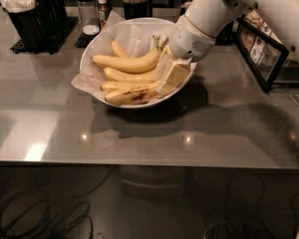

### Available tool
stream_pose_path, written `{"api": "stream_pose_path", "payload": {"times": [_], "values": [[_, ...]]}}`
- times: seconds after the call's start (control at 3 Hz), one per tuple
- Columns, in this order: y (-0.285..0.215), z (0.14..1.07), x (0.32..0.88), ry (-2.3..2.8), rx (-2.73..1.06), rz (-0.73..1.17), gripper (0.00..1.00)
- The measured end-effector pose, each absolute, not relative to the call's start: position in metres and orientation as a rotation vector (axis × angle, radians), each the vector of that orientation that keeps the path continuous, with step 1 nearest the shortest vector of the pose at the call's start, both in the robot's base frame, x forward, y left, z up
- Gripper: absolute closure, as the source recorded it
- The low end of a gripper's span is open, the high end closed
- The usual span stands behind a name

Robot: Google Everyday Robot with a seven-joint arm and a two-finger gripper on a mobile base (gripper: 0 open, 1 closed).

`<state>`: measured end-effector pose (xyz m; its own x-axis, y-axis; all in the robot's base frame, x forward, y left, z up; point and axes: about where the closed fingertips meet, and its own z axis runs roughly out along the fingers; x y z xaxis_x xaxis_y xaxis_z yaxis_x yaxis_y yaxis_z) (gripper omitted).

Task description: Pick banana from white bowl

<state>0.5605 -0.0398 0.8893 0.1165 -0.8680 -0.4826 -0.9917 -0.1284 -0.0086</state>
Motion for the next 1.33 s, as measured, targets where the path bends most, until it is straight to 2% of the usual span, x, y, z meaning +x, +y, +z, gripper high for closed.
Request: {"api": "stream_pose_path", "payload": {"times": [0.67,1.0,1.33], "values": [[-0.042,0.883,0.555,1.837,-2.082,0.526,1.00],[-0.043,0.884,0.554,1.839,-2.081,0.521,1.00],[-0.046,0.905,0.543,1.821,-2.040,0.421,1.00]]}}
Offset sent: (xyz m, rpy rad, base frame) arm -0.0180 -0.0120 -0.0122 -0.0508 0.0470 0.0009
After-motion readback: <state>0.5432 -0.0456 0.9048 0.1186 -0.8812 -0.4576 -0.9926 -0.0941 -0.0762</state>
